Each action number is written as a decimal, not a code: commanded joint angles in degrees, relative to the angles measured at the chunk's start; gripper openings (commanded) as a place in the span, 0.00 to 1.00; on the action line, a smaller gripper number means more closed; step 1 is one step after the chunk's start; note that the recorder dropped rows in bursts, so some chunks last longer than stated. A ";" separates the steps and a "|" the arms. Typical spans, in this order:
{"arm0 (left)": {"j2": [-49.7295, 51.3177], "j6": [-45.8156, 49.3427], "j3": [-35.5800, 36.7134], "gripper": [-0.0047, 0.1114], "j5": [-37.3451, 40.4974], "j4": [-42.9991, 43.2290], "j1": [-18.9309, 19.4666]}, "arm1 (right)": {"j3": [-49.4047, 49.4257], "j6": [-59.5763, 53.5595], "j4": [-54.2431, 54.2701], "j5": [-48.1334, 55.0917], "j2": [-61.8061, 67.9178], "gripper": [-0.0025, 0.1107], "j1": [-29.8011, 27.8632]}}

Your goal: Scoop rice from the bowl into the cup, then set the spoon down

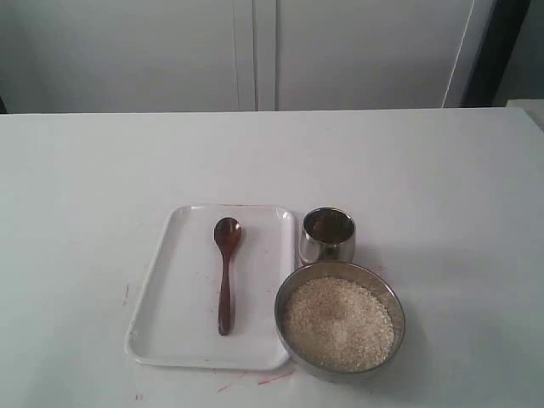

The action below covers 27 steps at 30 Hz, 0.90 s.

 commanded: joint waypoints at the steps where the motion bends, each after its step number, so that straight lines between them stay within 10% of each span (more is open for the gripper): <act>1: 0.05 -0.08 -0.35 0.16 -0.34 -0.50 -0.16 | 0.22 -0.40 0.00 2.14 -0.35 0.02 -1.08; 27: 0.05 -0.08 -0.35 0.16 -0.34 -0.50 -0.16 | 0.33 -0.54 0.00 5.38 -0.35 0.02 -1.08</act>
